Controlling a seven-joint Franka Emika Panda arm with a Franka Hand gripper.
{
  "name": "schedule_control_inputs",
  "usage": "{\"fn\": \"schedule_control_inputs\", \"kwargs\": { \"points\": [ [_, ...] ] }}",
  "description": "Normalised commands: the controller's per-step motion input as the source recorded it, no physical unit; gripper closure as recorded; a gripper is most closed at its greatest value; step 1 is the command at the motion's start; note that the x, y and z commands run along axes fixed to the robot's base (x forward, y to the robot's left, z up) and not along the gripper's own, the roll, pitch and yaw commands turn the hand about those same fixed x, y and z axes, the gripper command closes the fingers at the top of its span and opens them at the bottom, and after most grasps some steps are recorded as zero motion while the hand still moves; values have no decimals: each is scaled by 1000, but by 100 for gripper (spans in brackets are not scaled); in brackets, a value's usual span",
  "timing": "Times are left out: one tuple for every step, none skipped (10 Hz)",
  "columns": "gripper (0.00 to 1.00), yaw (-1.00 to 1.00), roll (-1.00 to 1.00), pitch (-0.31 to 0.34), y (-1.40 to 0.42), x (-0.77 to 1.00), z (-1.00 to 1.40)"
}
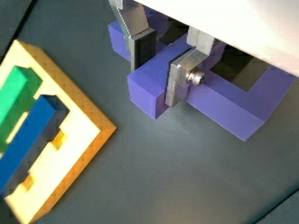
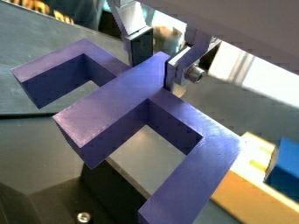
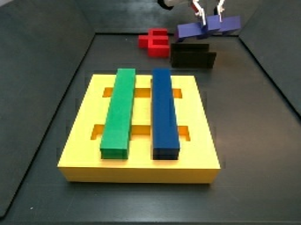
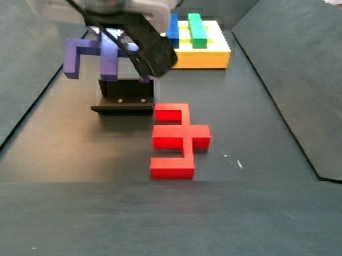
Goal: Pick up the purple object. Move up. Place the purple object on the fixture. Regrasp the purple object. Move to above the board. Insert the purple object.
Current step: Place the purple object on the fixture.
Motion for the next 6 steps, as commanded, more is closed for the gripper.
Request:
{"fn": "schedule_control_inputs", "kwargs": {
  "points": [
    [100,106,-700,0,54,0,-40],
    [100,29,-449,0,0,0,-137],
    [100,0,-383,0,0,0,-183],
    [100,0,-331,0,0,0,-286],
    [100,0,-169,0,-46,0,-351],
    [100,0,-163,0,-34,0,-337]
  ]
}}
